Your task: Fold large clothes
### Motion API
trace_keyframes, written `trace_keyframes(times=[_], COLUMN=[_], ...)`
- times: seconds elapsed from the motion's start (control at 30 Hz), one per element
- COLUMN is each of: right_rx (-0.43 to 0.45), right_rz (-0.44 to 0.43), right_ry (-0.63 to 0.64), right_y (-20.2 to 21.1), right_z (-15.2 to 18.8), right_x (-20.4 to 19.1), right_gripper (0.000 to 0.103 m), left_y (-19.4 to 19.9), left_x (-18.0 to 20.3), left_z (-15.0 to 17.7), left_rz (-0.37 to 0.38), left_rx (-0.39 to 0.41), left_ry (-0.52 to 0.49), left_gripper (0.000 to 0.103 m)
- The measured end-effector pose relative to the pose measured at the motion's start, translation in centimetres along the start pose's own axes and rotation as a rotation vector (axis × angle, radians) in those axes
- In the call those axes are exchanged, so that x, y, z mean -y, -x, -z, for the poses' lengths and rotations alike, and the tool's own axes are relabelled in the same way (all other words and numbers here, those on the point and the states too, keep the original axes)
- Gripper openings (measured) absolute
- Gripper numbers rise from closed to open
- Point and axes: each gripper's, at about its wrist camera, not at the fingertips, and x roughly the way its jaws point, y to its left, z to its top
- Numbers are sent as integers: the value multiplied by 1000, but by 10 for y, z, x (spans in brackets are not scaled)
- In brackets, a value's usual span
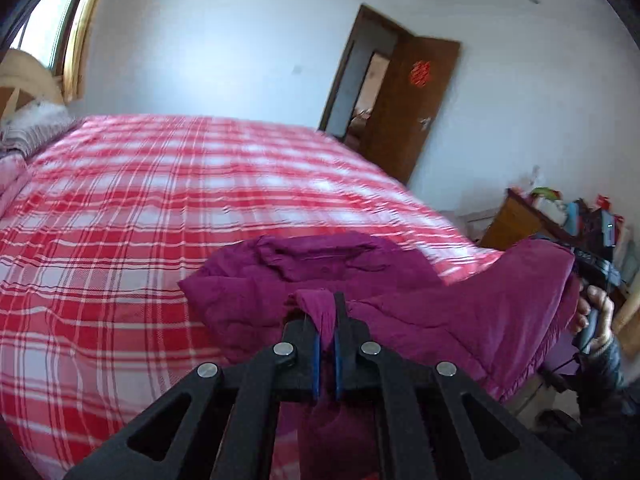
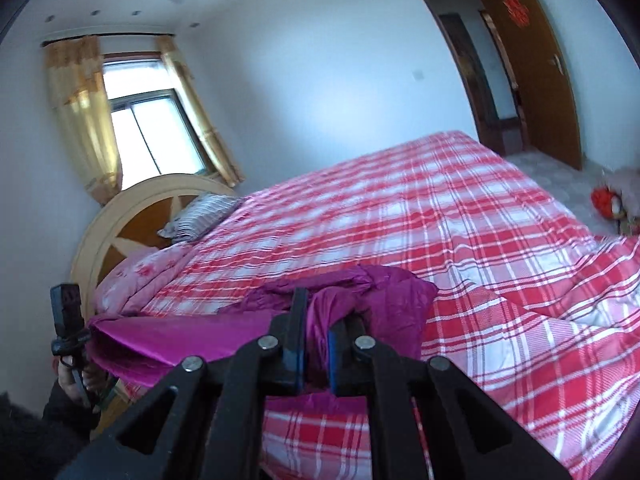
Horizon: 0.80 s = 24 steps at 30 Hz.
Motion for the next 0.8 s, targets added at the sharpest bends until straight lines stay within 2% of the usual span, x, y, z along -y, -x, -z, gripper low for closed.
trace_keyframes(times=[0.13, 0.2, 0.3, 0.43, 0.47, 0.5, 0.57, 0.6, 0.63, 0.67, 0.73, 0.8], right_rx=[-46, -87, -146, -220, -234, -248, -245, -247, -250, -252, -279, -276], right_rz=[87, 111, 142, 178, 168, 160, 182, 186, 187, 199, 222, 242], right_ry=[-64, -117, -160, -173, -185, -188, -172, -167, -173, -184, -159, -146], right_y=[-83, -131, -185, -225, -229, -233, -237, -239, -241, -244, -256, -264], right_z=[-22, -30, -34, -29, -28, -27, -29, -30, -31, -32, -33, -34], right_x=[40, 62, 84, 108, 111, 112, 111, 111, 111, 111, 108, 106], right_gripper=[10, 10, 10, 10, 10, 10, 11, 11, 11, 11, 13, 13], left_y=[-77, -119, -141, -122, -112, -106, -89, -76, -63, -57, -56, -63], left_x=[-48, -71, -93, -114, -121, -124, -133, -140, -142, -139, -112, -72], left_z=[-25, -32, -31, -26, -23, -24, -27, -27, -27, -28, -34, -34], left_rz=[-74, -99, -73, -22, -38, -88, -267, -323, -327, -309, -296, -275], left_rx=[-80, -175, -249, -219, -204, -188, -142, -98, -29, 0, 29, 41], left_ry=[87, 140, 207, 239, 244, 240, 225, 243, 271, 277, 234, 152], left_gripper=[9, 9, 10, 14, 15, 22, 63, 66, 66, 66, 66, 71])
